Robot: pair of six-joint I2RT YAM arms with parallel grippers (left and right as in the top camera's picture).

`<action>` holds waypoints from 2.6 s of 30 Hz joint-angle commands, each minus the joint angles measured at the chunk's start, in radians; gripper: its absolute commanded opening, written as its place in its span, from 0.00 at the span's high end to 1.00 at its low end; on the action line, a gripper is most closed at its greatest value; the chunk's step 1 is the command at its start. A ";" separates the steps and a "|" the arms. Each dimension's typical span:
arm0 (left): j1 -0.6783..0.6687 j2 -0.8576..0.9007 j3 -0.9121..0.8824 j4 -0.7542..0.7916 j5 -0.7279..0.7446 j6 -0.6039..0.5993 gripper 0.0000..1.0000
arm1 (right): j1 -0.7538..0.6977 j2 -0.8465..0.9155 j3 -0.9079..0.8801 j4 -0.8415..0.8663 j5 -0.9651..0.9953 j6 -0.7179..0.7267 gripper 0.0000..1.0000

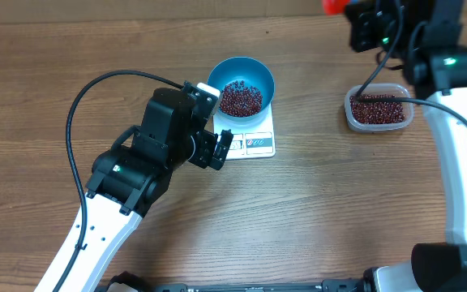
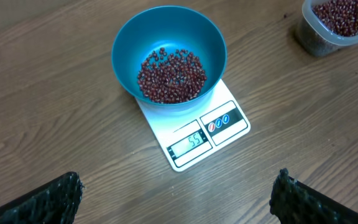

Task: Scoop item into bowl and weigh 150g on scale
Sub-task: 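Move the empty scoop with the right gripper back to the bean tub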

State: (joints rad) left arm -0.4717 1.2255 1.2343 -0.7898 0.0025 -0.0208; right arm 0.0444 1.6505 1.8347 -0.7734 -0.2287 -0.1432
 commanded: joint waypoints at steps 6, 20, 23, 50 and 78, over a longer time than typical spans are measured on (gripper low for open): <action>-0.004 0.004 -0.009 0.000 -0.011 -0.009 0.00 | -0.128 0.006 0.237 -0.241 0.160 -0.038 0.97; -0.004 0.004 -0.009 0.000 -0.011 -0.009 0.00 | -0.231 0.206 0.237 -0.483 0.159 -0.049 0.97; -0.004 0.004 -0.009 0.000 -0.011 -0.009 0.00 | -0.231 0.227 0.236 -0.516 0.162 -0.061 0.96; -0.004 0.004 -0.009 0.000 -0.011 -0.009 0.00 | -0.230 0.371 0.212 -0.678 0.296 -0.067 0.96; -0.004 0.004 -0.009 0.000 -0.011 -0.009 0.00 | -0.231 0.453 0.172 -0.643 0.393 -0.143 0.96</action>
State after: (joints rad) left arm -0.4717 1.2255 1.2339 -0.7895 0.0025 -0.0235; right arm -0.1825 2.1014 2.0190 -1.4220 0.1452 -0.2565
